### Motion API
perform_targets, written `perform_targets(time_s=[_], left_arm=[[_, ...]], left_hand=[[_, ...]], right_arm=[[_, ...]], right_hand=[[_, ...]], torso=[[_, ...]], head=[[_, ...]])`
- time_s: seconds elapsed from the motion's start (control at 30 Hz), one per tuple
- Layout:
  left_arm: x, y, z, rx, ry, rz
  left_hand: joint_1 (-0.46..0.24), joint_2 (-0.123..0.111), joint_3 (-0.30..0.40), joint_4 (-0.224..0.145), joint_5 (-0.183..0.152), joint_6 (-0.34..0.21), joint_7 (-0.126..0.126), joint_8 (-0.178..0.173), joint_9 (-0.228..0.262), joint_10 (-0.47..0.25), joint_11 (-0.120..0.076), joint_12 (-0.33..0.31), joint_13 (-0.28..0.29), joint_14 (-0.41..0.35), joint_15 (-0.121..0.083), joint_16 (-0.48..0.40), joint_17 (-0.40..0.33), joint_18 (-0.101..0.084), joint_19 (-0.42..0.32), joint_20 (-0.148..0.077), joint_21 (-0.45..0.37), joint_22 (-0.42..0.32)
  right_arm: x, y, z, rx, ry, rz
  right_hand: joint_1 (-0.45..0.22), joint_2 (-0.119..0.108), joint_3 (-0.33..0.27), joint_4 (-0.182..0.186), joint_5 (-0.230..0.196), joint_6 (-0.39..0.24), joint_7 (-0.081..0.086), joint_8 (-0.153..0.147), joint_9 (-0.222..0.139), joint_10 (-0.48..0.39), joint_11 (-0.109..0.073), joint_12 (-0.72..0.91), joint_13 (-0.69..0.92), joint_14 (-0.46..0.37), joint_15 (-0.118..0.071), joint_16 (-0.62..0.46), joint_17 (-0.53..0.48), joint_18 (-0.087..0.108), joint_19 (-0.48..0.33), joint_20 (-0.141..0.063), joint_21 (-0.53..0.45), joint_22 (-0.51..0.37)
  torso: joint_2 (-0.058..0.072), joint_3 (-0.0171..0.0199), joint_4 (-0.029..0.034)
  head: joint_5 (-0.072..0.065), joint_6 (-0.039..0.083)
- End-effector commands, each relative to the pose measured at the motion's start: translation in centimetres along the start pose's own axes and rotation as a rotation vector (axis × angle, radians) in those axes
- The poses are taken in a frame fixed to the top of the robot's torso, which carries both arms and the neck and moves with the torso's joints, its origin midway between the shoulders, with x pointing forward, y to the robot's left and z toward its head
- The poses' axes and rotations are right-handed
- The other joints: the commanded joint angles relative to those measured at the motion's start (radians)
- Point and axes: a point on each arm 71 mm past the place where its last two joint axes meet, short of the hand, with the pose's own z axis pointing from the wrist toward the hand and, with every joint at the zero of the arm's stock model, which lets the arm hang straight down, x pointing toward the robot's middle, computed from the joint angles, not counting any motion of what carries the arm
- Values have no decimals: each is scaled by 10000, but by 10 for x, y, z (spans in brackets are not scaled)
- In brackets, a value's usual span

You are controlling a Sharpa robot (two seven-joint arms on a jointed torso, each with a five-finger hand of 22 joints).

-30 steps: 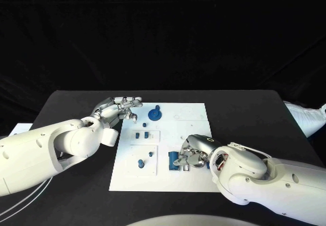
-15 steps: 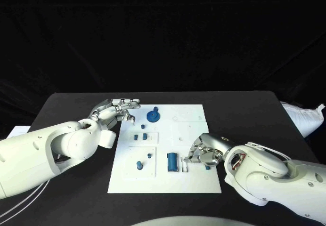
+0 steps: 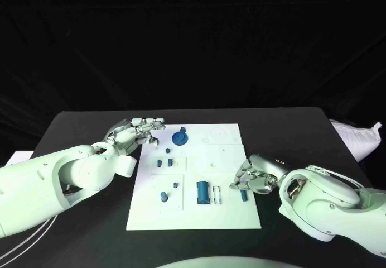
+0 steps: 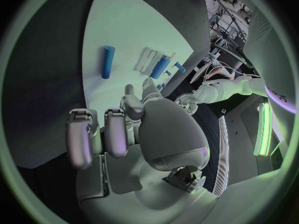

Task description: Assemble the parts on the task board

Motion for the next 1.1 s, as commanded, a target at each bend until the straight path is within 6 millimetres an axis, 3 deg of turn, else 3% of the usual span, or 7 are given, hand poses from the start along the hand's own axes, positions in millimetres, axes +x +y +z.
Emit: perform_targets(time_s=[0.03,0.2,0.4,0.53,0.67,1.1], left_arm=[[2,0,0,57,192,-31],[2,0,0,62,181,-29],[2,0,-1,51,189,-33],[2,0,-1,45,192,-34],[1,0,-1,39,178,-31],[1,0,-1,27,188,-35]], left_hand=[[-39,65,-30,2,-36,-84,9,46,-15,-80,4,60,1,-56,-2,-25,-8,114,62,35,-63,-7],[-39,65,-30,2,-36,-84,9,46,-15,-80,4,60,1,-56,-2,-25,-8,114,62,35,-63,-7],[-39,65,-30,2,-36,-84,9,46,-15,-80,4,60,1,-56,-2,-25,-8,114,62,35,-63,-7],[-39,65,-30,2,-36,-84,9,46,-15,-80,4,60,1,-56,-2,-25,-8,114,62,35,-63,-7],[-39,65,-30,2,-36,-84,9,46,-15,-80,4,60,1,-56,-2,-25,-8,114,62,35,-63,-7],[-39,65,-30,2,-36,-84,9,46,-15,-80,4,60,1,-56,-2,-25,-8,114,62,35,-63,-7]], right_arm=[[-3,-5,0,212,-369,-1071],[-2,-11,-1,521,-378,-1559],[6,-17,1,1002,182,-2023],[11,-19,2,1176,496,-2149],[16,-20,3,1279,755,-2209],[25,-16,7,1285,1209,-2491]], right_hand=[[82,45,-4,2,72,-32,36,-136,-42,-83,-40,-191,-137,592,46,-52,139,-120,96,60,-16,1543],[17,68,-27,83,231,-28,60,-222,-74,-100,-21,-284,-189,587,62,-64,128,-120,93,69,-20,1542],[-363,119,-166,469,330,75,63,-330,-102,-161,-6,-606,-378,550,81,-176,-18,-85,-5,93,-125,1432],[-505,35,-274,637,396,116,63,-382,-108,-135,-4,-614,-375,552,82,-184,-17,-85,-4,96,-128,1432],[-589,-50,-366,759,425,190,47,-395,-94,-116,-11,-619,-369,558,77,-177,3,-87,0,95,-127,1437],[-552,-134,-454,859,499,347,-8,-369,-28,-74,-53,-578,-325,574,48,-142,68,-94,23,78,-109,1463]], torso=[[0,-13,22],[2,-13,2],[7,1,-7],[5,-12,18],[9,3,6],[15,2,18]], head=[[-54,-20],[-68,-28],[-58,-46],[-76,-70],[-45,-84],[-45,-157]])
